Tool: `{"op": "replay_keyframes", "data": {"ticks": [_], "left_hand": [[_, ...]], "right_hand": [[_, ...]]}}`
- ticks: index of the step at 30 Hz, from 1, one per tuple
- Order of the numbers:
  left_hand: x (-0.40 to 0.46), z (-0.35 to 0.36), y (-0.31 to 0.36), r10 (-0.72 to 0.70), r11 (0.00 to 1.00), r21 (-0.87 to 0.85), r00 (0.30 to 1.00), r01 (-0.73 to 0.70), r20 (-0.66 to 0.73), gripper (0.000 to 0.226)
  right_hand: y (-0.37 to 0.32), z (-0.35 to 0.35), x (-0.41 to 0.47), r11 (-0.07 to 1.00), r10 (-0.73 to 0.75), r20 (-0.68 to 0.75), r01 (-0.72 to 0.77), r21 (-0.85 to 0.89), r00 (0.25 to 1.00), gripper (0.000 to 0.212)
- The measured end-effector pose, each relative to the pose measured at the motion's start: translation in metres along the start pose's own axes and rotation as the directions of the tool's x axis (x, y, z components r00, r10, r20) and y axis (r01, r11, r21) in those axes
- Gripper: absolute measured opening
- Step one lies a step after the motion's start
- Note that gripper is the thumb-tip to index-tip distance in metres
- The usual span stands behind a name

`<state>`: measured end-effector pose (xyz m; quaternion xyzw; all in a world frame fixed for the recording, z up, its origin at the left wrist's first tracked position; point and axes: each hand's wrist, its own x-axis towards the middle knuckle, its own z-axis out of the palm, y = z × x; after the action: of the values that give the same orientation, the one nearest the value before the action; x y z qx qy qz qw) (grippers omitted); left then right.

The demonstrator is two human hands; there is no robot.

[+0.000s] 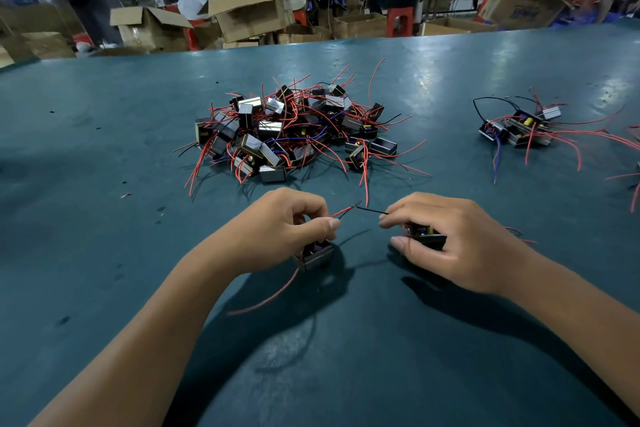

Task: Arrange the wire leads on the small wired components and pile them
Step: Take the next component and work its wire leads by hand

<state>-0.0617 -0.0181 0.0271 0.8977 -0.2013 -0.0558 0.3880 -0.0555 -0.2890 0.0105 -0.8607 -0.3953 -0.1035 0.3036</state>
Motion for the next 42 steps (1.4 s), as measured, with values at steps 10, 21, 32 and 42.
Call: {"op": "replay_keyframes", "data": {"ticks": [10, 21, 32, 42], "left_hand": [[-0.001, 0.000, 0.000, -0.013, 0.999, 0.039, 1.000, 0.013, -0.013, 0.028], [-0.008, -0.012, 0.003, 0.042, 0.999, 0.013, 0.987, -0.045, 0.153, 0.047], [-0.006, -0.001, 0.013, 0.054, 0.998, 0.036, 0.987, -0.060, 0.153, 0.040], [-0.006, -0.004, 0.004, 0.102, 0.974, 0.175, 0.972, -0.141, 0.212, 0.033]], "right_hand": [[-0.002, -0.009, -0.003, 0.990, -0.035, 0.096, 0.022, 0.136, 0.995, 0.013], [0.008, -0.009, 0.002, 0.991, 0.121, -0.077, -0.116, 0.069, 0.990, 0.035], [-0.001, 0.009, 0.007, 0.990, 0.139, 0.138, -0.137, -0.019, 0.981, 0.059], [0.004, -0.022, 0.003, 0.973, 0.173, -0.053, -0.163, 0.161, 0.983, 0.034]]}}
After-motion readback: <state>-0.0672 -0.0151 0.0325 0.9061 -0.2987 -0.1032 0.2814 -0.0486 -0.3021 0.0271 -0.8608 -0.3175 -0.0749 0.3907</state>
